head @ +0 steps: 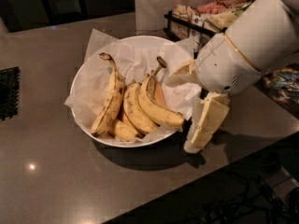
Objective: Pick banana from white bowl
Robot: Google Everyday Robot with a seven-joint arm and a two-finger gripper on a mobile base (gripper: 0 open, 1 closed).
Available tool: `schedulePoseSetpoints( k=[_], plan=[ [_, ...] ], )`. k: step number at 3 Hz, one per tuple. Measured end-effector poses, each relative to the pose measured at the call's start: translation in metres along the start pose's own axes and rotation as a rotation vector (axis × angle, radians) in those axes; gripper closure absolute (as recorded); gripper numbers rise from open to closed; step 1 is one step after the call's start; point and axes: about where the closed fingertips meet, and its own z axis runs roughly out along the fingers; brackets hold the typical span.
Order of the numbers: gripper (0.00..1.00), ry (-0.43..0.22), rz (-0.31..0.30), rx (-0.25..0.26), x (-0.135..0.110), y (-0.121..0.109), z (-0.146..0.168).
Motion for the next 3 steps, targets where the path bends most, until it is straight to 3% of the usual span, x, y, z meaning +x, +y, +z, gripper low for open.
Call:
schedulePoseSetpoints(
  k=[1, 2, 3],
  plan=[
    [0.00, 0.020, -0.013, -0.005, -0.004, -0.007, -0.006],
    [0.00, -0.021, -0.022, 0.038, -0.003, -0.017, -0.013],
    [0.00, -0.102, -0.061, 0.100, -0.007, -0.031, -0.022]
  ],
)
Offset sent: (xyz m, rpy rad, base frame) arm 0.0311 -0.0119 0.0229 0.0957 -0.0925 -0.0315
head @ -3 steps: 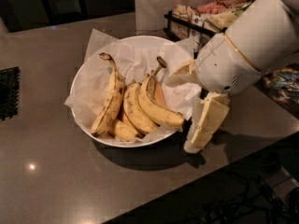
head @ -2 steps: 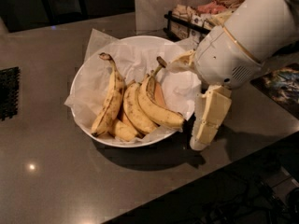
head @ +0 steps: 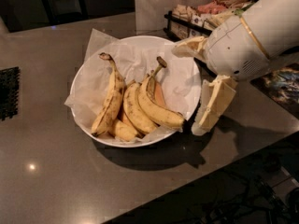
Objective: Pick banana from white bowl
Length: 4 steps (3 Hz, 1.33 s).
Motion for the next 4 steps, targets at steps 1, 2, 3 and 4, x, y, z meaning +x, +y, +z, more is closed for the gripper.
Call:
schedulePoseSetpoints(
  k=[1, 2, 3, 4],
  plan=[
    [0.00, -0.065, -0.080, 0.015, -0.015, -0.022, 0.000],
    [0.00, -0.101, -0.138, -0.047, -0.032, -0.053, 0.020],
    [0.00, -0.097, -0.144, -0.163, -0.043, -0.086, 0.067],
    [0.00, -0.021, -0.092, -0.267, -0.042, -0.110, 0.118]
  ],
)
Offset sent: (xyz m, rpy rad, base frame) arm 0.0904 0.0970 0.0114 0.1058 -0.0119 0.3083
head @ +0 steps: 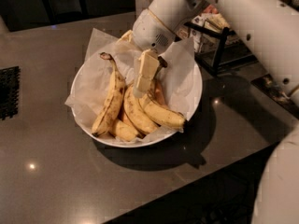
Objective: Pick banana from white bowl
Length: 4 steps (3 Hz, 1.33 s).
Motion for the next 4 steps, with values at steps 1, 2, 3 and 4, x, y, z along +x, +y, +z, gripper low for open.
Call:
schedulePoseSetpoints(
  k=[1, 2, 3, 4],
  plan=[
    [0.00, 0.036, 0.031, -0.037, 0.003, -0.009, 0.017],
    [0.00, 0.058, 0.046, -0.049, 0.004, -0.009, 0.027],
    [0.00, 0.094, 0.054, -0.016, -0.002, 0.002, 0.030],
    [0.00, 0.132, 0.034, 0.032, -0.014, 0.022, 0.027]
  ],
)
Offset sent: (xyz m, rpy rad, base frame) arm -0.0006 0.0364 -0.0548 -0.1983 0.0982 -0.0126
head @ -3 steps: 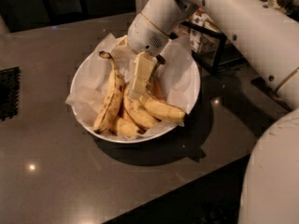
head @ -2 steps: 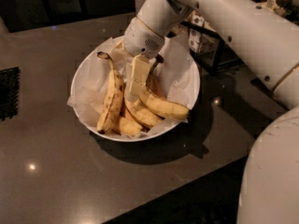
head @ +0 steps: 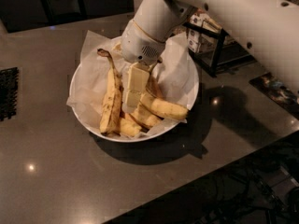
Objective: Pick banana from white bowl
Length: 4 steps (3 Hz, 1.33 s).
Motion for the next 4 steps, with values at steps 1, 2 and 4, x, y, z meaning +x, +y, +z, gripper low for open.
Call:
schedulePoseSetpoints(
  k=[1, 2, 4],
  plan=[
    [0.00, 0.020, -0.031, 0.038, -0.012, 0.017, -0.006],
    [0.00, 0.017, -0.051, 0.053, -0.019, 0.024, -0.010],
    [0.00, -0.087, -0.024, -0.009, -0.006, 0.014, 0.012]
  ],
)
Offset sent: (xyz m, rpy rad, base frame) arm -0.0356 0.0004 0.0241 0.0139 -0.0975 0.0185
